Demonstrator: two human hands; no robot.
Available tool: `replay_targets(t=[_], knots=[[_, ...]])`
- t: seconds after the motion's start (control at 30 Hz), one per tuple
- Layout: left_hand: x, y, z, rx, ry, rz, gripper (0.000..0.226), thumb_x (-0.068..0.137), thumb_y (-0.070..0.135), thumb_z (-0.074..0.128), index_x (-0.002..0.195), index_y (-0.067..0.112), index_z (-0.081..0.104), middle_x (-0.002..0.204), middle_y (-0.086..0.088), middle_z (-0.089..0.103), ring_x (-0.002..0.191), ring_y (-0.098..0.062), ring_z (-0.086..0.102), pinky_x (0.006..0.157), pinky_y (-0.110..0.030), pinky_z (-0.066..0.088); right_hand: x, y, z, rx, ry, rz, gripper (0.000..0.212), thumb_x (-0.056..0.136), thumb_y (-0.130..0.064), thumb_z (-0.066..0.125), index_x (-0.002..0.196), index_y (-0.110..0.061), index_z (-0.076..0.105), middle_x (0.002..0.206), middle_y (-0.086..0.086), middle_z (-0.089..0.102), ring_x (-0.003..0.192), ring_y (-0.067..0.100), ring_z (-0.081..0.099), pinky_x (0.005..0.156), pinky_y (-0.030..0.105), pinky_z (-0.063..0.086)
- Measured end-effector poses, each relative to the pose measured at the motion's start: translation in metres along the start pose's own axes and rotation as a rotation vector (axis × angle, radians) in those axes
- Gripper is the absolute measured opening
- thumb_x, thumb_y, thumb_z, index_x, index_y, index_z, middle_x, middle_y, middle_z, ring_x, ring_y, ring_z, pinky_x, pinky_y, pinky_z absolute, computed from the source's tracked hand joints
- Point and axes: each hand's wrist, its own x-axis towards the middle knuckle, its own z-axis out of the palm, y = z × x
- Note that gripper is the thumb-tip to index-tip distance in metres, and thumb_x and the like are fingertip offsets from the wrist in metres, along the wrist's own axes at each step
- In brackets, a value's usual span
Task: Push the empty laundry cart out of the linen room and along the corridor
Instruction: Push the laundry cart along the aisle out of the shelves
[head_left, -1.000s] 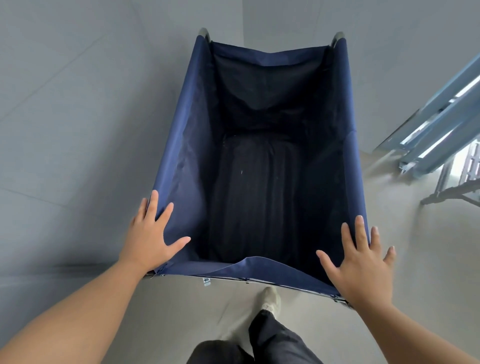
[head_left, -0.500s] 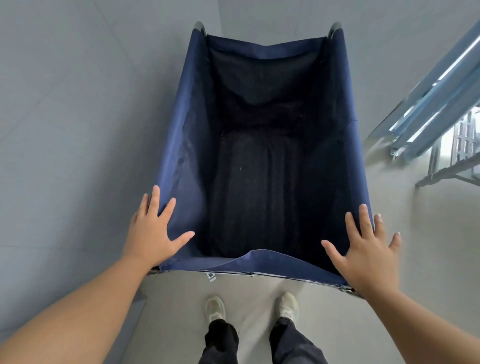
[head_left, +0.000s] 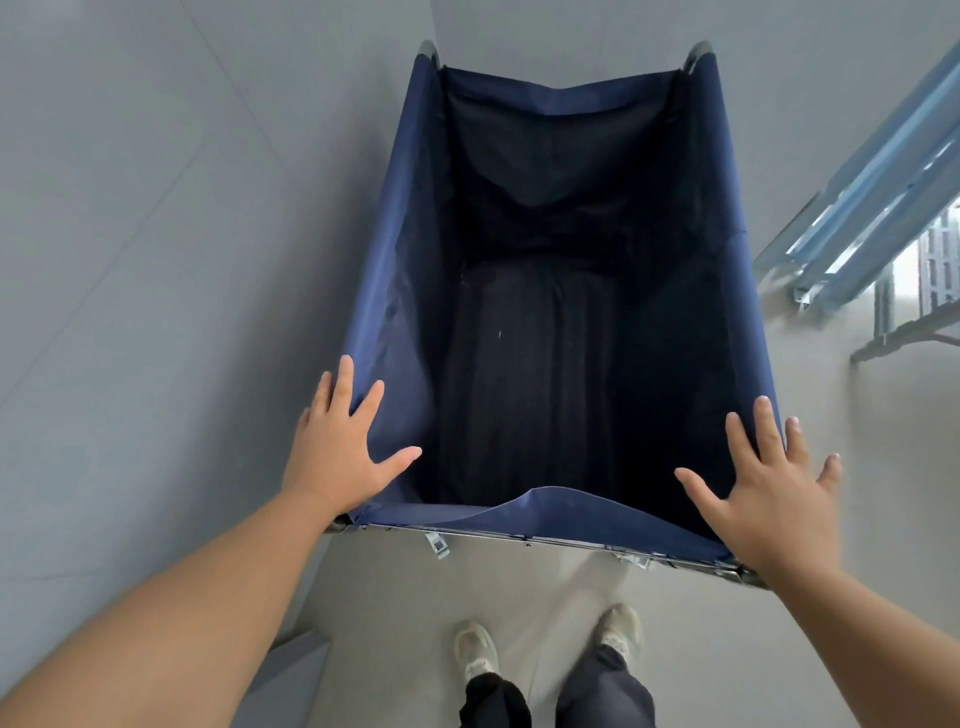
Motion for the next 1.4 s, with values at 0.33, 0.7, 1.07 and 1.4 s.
replay_targets(t=[0.33,0.7,1.07,1.4], knots=[[0.041,-0.02,-0.008,0.072,0.005,0.037,0.105,0.075,0.088,0.033,0.154,0.018,0.039,0.171,-0.011,-0.001,0.151,-0.046,0.021,0.111,-0.058,0.04,0.019,-0.025,-0.007,0.02,-0.016,0.034,0.087,0.088,-0.076,0.04,0.155,-0.021,0.035,0.171,0.003,0.011,0.155,0.036,0.017,0.117,0.064,0.017],[0.093,-0.031,-0.016,0.172,0.018,0.074,0.105,0.076,0.087,0.032,0.151,0.015,0.044,0.169,-0.018,0.009,0.146,-0.05,0.027,0.103,-0.066,0.041,0.052,-0.043,-0.016,0.046,-0.018,0.055,0.086,0.088,-0.077,0.037,0.156,-0.024,0.034,0.171,0.001,0.01,0.155,0.036,0.016,0.116,0.063,0.017],[0.128,-0.043,-0.022,0.183,0.03,0.094,0.103,0.076,0.087,0.035,0.152,0.017,0.042,0.169,-0.016,0.007,0.148,-0.049,0.024,0.106,-0.067,0.039,0.072,-0.059,-0.019,0.047,0.006,0.084,0.085,0.088,-0.076,0.04,0.153,-0.022,0.04,0.17,0.003,0.015,0.153,0.037,0.022,0.115,0.064,0.02],[0.152,-0.056,-0.029,0.174,0.03,0.109,0.102,0.077,0.086,0.038,0.153,0.018,0.039,0.17,-0.014,0.005,0.149,-0.047,0.022,0.108,-0.066,0.037,0.083,-0.078,-0.024,0.044,-0.002,0.11,0.085,0.088,-0.076,0.04,0.153,-0.022,0.039,0.17,0.004,0.015,0.153,0.037,0.022,0.114,0.065,0.02]])
